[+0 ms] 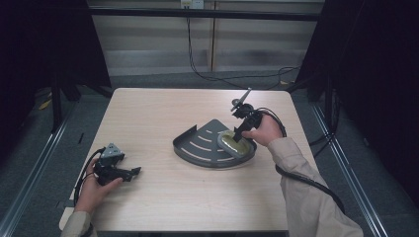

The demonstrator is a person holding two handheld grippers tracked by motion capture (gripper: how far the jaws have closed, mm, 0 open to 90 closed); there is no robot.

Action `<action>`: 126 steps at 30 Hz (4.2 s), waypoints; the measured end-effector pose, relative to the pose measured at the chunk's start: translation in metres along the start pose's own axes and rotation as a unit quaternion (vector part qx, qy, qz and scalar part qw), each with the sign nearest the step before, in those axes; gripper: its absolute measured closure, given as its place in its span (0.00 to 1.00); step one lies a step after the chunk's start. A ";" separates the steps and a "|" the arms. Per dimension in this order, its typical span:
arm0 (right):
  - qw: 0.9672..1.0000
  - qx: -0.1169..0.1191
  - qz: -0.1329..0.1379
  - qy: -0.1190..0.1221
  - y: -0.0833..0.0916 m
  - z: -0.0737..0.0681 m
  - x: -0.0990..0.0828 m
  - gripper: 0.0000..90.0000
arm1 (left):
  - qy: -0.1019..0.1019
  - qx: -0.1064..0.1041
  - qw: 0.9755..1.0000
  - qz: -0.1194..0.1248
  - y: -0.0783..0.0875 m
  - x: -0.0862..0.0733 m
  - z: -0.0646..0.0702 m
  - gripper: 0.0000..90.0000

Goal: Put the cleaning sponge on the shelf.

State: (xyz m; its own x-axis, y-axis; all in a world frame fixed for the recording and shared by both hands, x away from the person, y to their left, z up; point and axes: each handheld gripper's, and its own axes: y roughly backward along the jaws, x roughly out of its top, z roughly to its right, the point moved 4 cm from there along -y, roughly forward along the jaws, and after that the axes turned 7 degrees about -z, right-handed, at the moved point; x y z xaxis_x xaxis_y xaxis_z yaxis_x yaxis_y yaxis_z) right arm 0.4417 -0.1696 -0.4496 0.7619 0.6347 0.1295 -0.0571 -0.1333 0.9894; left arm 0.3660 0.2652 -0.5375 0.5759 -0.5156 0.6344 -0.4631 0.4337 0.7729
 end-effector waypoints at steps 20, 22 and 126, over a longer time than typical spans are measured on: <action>1.000 0.006 0.010 -0.011 0.005 -0.003 -0.011 0.24 | 0.002 -0.001 1.000 0.000 0.000 0.000 0.000 0.13; 1.000 0.008 0.010 -0.009 0.006 -0.003 -0.013 0.23 | 0.002 -0.001 1.000 0.001 0.000 0.000 0.000 0.13; 0.995 0.080 0.063 0.010 -0.037 -0.008 -0.151 0.17 | -0.002 -0.001 1.000 -0.002 0.000 0.000 0.000 0.13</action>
State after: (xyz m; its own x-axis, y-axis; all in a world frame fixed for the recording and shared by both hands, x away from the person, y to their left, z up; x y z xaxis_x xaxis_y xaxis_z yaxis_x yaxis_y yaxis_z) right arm 0.3239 -0.2542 -0.5056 0.7423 0.6199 0.2542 -0.0464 -0.3308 0.9425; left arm 0.3658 0.2654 -0.5375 0.5757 -0.5195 0.6315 -0.4597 0.4331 0.7753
